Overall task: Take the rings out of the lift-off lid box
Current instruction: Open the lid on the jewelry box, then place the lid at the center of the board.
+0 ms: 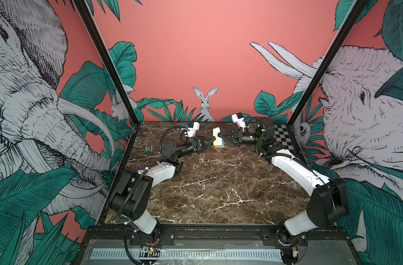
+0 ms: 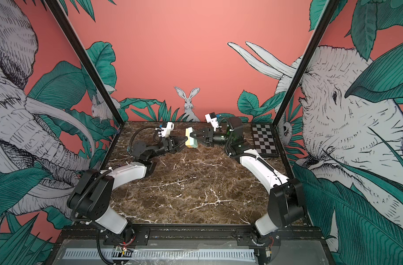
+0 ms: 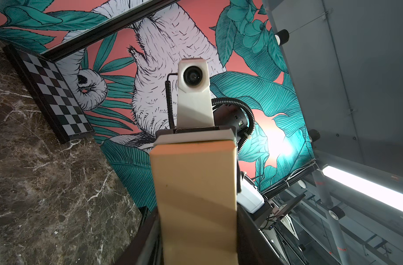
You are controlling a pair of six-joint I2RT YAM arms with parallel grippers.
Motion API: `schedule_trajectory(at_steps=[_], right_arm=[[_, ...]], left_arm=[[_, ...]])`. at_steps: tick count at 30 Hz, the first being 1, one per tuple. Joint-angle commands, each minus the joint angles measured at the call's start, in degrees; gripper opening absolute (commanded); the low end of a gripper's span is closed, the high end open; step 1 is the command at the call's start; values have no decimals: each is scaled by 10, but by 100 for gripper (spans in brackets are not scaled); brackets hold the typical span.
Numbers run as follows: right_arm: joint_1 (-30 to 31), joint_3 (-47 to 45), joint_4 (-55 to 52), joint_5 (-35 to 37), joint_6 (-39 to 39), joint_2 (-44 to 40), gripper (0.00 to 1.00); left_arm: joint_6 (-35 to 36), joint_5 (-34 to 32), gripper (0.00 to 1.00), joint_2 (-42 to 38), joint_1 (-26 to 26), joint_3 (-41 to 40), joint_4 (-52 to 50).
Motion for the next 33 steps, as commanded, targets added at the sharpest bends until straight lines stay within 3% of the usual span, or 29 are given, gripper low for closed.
schedule_trajectory(at_steps=[1,11,20,23,25,28,33], right_arm=[[-10,17,10,-8,19,-13,51],[-24,41,-108,-4,-62,-33,51],[-49,41,-125,-6,-71,-44,50],[-64,41,-191,6,-120,-50,50],[-71,41,-307,45,-208,-56,51],[-70,40,-481,161,-343,-57,53],[-67,-38,-505,283,-391,-44,53]], left_arm=[[1,7,38,0,-1,16,33],[-1,9,38,-1,1,14,33],[-1,10,37,2,2,19,34],[-4,8,37,2,5,17,34],[-5,8,37,2,7,18,34],[-6,11,37,5,7,25,34],[-16,18,37,16,10,44,34]])
